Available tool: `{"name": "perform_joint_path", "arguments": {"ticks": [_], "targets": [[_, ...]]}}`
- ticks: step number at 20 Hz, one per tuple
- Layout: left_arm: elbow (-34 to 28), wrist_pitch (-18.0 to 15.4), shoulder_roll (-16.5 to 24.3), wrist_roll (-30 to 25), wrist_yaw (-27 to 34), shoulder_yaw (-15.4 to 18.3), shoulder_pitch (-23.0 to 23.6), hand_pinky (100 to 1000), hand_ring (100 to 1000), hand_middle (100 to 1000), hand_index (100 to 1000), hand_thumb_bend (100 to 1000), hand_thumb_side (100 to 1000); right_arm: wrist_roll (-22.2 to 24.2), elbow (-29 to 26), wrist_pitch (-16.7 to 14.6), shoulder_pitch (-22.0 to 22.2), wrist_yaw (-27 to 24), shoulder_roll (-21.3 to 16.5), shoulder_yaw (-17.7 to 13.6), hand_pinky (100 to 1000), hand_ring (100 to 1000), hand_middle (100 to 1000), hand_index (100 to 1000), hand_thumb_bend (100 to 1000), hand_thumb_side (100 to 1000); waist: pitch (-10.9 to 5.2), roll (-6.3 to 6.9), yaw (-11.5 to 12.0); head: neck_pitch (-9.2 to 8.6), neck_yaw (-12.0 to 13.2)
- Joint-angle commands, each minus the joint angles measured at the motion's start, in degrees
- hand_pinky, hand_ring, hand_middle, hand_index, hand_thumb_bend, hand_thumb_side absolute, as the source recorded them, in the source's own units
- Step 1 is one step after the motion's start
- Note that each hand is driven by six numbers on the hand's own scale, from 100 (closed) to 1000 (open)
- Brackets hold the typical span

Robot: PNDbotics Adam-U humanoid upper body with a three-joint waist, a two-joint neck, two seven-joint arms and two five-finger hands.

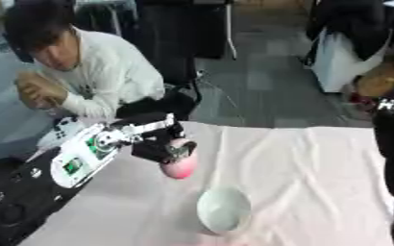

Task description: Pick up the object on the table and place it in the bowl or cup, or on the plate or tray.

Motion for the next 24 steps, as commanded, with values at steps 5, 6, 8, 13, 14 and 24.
{"name": "perform_joint_path", "arguments": {"ticks": [5, 6, 8, 13, 14, 24], "targets": [[-4.3, 2.3, 1.8, -1.5, 3.5, -1.8, -1.2, 100, 100, 102, 381, 100, 577, -0.1, -0.6, 0.0, -0.5, 0.1, -0.3, 0.1, 100, 100, 100, 254, 682, 658, -0.93, 0.13, -0.2, 0.18, 0.1], [-4.7, 2.5, 1.7, -1.7, 3.6, -2.2, -1.4, 100, 100, 102, 381, 100, 576, 0.0, -0.6, 0.0, -0.5, 0.1, -0.2, 0.1, 100, 100, 100, 254, 682, 659, -0.92, 0.15, -0.3, 0.18, 0.2], [-5.3, 2.8, 1.4, -2.2, 3.7, -2.9, -1.9, 100, 100, 101, 382, 100, 573, 0.0, -0.6, 0.0, -0.5, 0.0, -0.2, 0.2, 100, 100, 100, 255, 681, 664, -0.92, 0.18, -0.4, 0.13, 0.2], [-5.3, 3.4, 0.1, -3.8, 4.3, -4.6, -3.5, 100, 100, 101, 383, 100, 570, 0.0, -0.6, 0.1, -0.5, 0.0, 0.1, 0.2, 100, 100, 100, 256, 686, 660, -1.01, 0.24, -0.6, 0.04, 0.5], [-5.1, 3.5, -0.4, -4.0, 4.4, -4.8, -3.8, 100, 100, 101, 384, 100, 570, 0.0, -0.6, 0.1, -0.5, 0.0, 0.1, 0.2, 100, 100, 100, 256, 686, 661, -1.03, 0.25, -0.6, 0.05, 0.5], [-3.7, 3.4, -3.3, -5.5, 4.9, -6.5, -5.2, 100, 100, 100, 388, 100, 565, 0.0, -0.6, 0.0, -0.5, 0.1, 0.5, 0.2, 100, 100, 100, 257, 693, 657, -1.03, 0.31, -1.0, 0.05, 1.2]]}}
